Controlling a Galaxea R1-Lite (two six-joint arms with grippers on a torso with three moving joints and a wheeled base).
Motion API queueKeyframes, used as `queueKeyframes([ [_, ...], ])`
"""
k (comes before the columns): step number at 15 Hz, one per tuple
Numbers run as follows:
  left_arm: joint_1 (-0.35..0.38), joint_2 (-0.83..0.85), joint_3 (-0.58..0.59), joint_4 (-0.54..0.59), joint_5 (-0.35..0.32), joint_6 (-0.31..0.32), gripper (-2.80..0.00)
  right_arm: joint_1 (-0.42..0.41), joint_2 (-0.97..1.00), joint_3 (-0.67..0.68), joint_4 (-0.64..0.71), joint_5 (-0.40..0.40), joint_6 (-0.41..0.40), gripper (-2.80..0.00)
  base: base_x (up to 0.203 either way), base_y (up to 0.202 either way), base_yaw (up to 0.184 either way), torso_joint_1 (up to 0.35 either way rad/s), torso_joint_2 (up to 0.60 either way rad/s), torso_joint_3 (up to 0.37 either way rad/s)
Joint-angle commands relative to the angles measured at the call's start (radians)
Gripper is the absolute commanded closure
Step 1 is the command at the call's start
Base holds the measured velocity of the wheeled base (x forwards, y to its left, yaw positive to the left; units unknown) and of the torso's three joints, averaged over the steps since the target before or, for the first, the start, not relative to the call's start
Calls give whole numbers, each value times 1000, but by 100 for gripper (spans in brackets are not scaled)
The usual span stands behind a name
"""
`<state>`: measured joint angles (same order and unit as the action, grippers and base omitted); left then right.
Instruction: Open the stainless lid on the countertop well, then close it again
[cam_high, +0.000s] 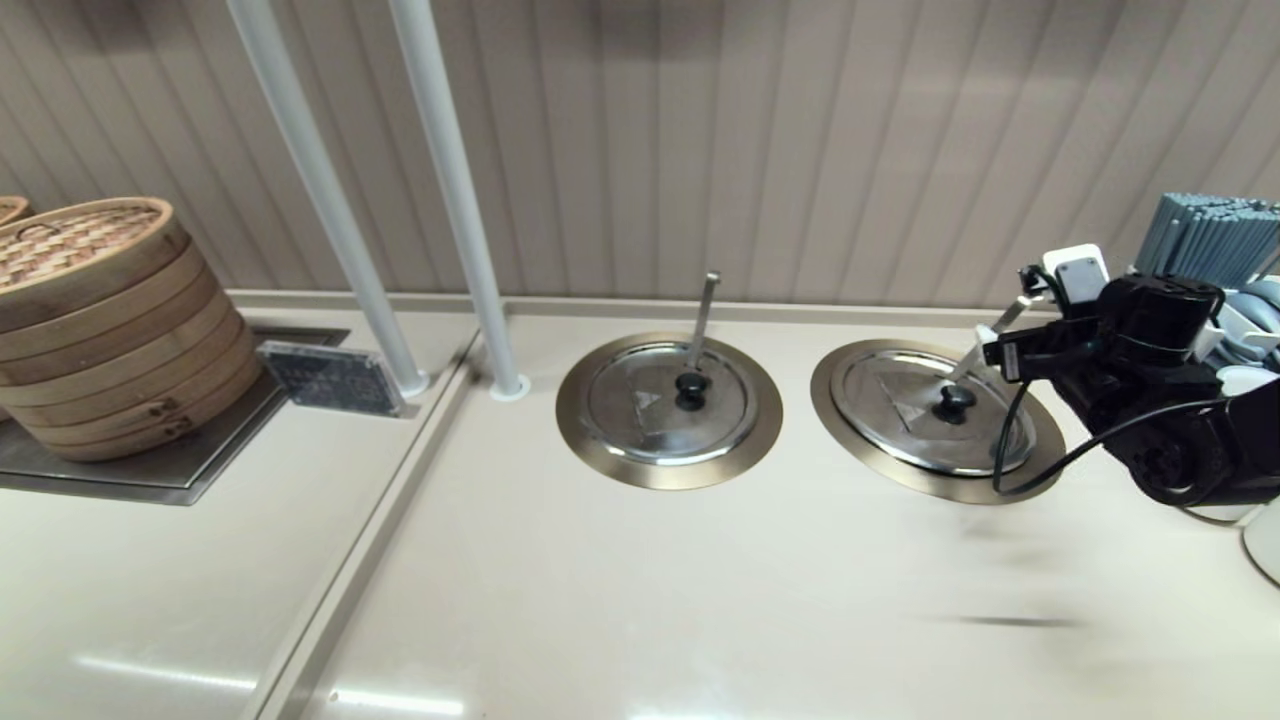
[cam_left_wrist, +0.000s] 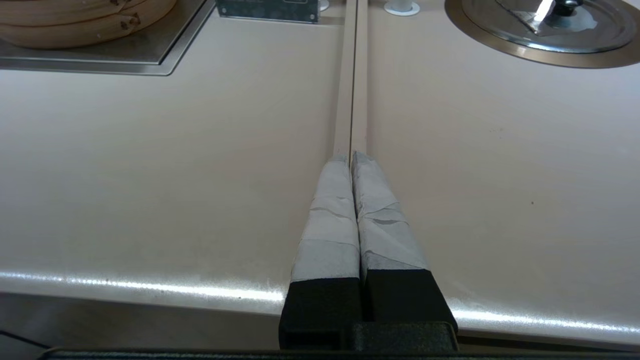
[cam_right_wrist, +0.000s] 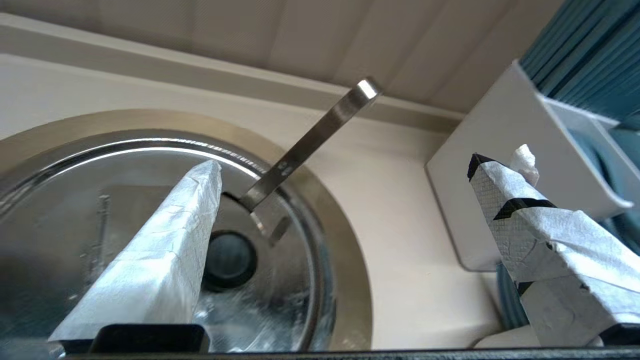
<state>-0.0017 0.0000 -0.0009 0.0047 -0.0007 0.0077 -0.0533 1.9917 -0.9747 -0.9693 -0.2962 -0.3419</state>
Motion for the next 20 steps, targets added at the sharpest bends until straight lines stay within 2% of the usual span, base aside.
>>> queueKeyframes([
  [1, 0, 0, 1, 0, 1, 0, 0, 31, -91, -27, 196, 0, 118, -280, 0, 0, 0, 0, 0, 0],
  [3, 0, 0, -1, 0, 1, 0, 0, 41, -174, -33, 330, 29, 167, -280, 0, 0, 0, 0, 0, 0],
  [4, 0, 0, 0, 0, 1, 0, 0, 43, -225, -27, 393, 70, 184, 0, 0, 0, 0, 0, 0, 0],
  [6, 0, 0, 1, 0, 1, 0, 0, 51, -336, -21, 565, 143, 221, 0, 0, 0, 0, 0, 0, 0],
  [8, 0, 0, -1, 0, 1, 0, 0, 79, -433, -6, 702, 169, 238, 0, 0, 0, 0, 0, 0, 0],
  [12, 0, 0, -1, 0, 1, 0, 0, 199, -730, 202, 778, 173, 255, 0, 0, 0, 0, 0, 0, 0],
  [15, 0, 0, 1, 0, 1, 0, 0, 286, -1032, 386, 808, 122, 257, 0, 0, 0, 0, 0, 0, 0],
  [17, 0, 0, -1, 0, 1, 0, 0, 306, -1230, 444, 869, 55, 239, 0, 0, 0, 0, 0, 0, 0],
  [20, 0, 0, -1, 0, 1, 0, 0, 277, -1540, 454, 1087, -7, 193, 0, 0, 0, 0, 0, 0, 0],
])
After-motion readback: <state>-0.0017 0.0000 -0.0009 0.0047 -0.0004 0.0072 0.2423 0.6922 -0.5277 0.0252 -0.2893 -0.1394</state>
